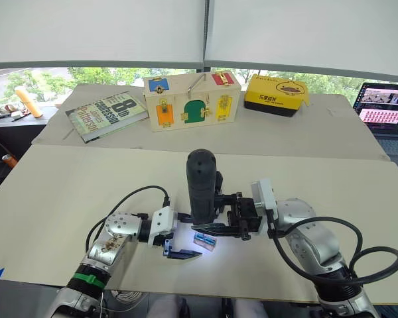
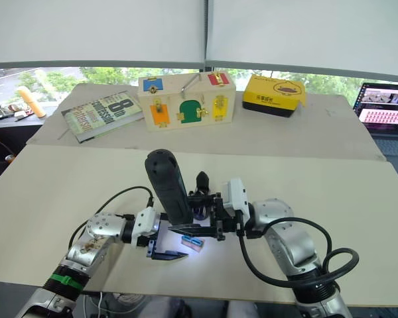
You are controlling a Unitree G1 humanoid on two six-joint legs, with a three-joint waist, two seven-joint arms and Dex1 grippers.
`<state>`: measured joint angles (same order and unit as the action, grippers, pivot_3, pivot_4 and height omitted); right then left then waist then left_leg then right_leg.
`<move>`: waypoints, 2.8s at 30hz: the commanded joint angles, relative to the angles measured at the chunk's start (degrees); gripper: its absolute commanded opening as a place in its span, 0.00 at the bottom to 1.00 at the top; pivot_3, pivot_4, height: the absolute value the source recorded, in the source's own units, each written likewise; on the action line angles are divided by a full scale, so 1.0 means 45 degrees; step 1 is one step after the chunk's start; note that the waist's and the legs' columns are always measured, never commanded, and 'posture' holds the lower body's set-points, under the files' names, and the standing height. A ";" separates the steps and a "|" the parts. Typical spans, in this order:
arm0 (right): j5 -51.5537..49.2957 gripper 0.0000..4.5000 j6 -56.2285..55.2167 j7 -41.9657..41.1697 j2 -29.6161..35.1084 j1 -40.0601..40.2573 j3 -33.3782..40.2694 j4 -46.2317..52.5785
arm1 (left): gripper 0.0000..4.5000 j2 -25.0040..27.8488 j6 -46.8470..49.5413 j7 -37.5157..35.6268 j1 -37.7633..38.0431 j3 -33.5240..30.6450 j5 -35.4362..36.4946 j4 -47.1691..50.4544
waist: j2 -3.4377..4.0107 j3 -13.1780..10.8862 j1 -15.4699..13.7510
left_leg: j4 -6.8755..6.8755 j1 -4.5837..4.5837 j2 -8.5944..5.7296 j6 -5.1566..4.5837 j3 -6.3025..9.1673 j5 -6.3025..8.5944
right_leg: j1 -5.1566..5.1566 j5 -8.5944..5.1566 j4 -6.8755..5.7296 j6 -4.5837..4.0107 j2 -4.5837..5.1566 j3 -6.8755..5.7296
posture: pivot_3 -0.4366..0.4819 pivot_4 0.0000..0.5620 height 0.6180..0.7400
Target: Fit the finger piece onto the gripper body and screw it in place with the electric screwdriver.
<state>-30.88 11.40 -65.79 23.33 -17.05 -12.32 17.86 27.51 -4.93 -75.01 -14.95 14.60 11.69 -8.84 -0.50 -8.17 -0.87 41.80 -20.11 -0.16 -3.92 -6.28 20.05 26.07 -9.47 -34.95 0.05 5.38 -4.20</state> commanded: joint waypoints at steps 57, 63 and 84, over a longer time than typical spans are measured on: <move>-0.6743 0.43 0.4552 0.3160 0.3291 -0.2244 0.4522 0.4204 | 0.99 -0.1600 0.1186 0.3968 -0.0595 -0.0906 -0.0152 0.0177 | -0.0005 -0.0070 0.0048 | -0.0003 -0.0030 0.0007 0.0011 -0.0010 -0.0002 | 0.0029 0.0002 0.0012 0.0003 -0.0012 -0.0006 | 0.48 0.27 1.00; -0.6675 0.43 0.4494 0.3288 0.3413 -0.1868 0.4647 0.4346 | 0.99 -0.2228 0.0862 0.4349 -0.0820 -0.0284 -0.0746 -0.0414 | -0.0007 -0.0071 0.0047 | -0.0003 -0.0032 0.0007 -0.0003 -0.0010 0.0005 | 0.0029 0.0004 0.0018 0.0007 -0.0007 -0.0002 | 0.48 0.27 1.00; -0.6801 0.43 0.4559 0.3202 0.3963 -0.1253 0.4872 0.4405 | 0.51 -0.1477 -0.0371 0.1214 -0.3154 0.0117 -0.0694 -0.3530 | -0.0012 -0.0074 0.0037 | -0.0001 -0.0032 0.0009 -0.0013 -0.0008 0.0009 | 0.0025 0.0008 0.0025 0.0014 -0.0018 -0.0003 | 0.48 0.27 1.00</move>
<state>-59.87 32.87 -51.11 40.90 -21.95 7.41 36.14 20.46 -5.18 -67.78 -28.46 14.61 8.93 -22.91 -0.55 -8.50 -0.70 41.79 -20.25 -0.13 -3.99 -6.31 20.09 26.18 -9.44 -34.84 0.11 5.30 -4.22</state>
